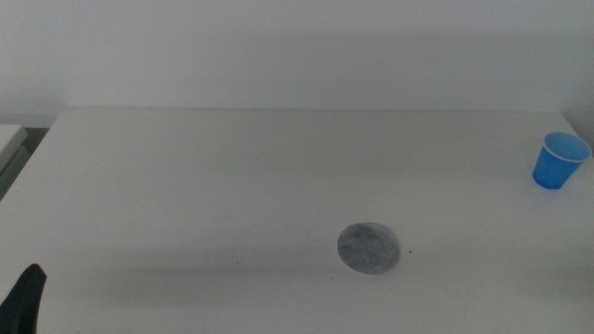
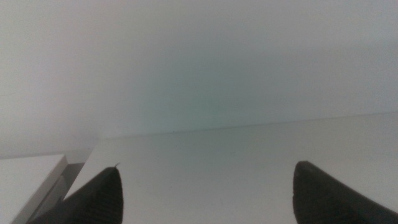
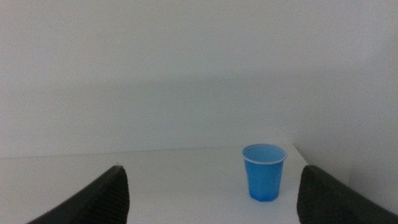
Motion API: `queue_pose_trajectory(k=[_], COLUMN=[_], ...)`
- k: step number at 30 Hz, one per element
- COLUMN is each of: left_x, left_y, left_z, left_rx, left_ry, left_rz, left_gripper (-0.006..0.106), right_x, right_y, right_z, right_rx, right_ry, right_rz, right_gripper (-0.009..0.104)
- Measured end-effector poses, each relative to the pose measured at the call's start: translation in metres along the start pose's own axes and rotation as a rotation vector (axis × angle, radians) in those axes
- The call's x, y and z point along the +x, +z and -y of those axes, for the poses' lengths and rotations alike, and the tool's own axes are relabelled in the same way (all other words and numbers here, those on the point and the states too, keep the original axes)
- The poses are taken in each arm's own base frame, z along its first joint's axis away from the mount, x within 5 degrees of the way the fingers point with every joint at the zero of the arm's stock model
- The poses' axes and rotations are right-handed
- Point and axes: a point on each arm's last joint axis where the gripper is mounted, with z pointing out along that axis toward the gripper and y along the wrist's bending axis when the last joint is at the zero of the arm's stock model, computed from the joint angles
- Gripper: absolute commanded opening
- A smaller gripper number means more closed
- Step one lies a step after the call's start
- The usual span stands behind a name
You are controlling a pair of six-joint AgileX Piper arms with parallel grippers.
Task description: Place an empty cup on a cup mat.
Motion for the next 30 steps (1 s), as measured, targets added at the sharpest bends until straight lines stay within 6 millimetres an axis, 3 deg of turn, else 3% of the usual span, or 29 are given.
queue_pose_trajectory(k=[7,12,17,22,26,30], left_x=[0.000,0.000,0.000,0.000,0.000,0.000], left_y=[0.000,0.000,0.000,0.000,0.000,0.000], left_z=[0.000,0.000,0.000,0.000,0.000,0.000], left_rx=[0.000,0.000,0.000,0.000,0.000,0.000], left_ry=[0.000,0.000,0.000,0.000,0.000,0.000], left_rz=[0.000,0.000,0.000,0.000,0.000,0.000], left_gripper=[0.094,0.094,0.094,0.094,0.094,0.094], right_x=[-0.003,-0.053,-0.112,-0.157,-0.174,-0.175], right_y=[0.000,0.014,0.059,0.102,0.131,0.150], right_z=[0.000,-0.002,-0.006,-0.011,-0.015,-0.018], right_rx=[0.004,0.007,0.028,0.023,0.007,-0.012], right_ry=[-0.009,0.030,0.057,0.113,0.147,0.192], right_rz=[-0.040,-0.072,-0.368,-0.605,-0.654,-0.683], right_gripper=[0.091,0.091,0.091,0.091,0.091,0.091])
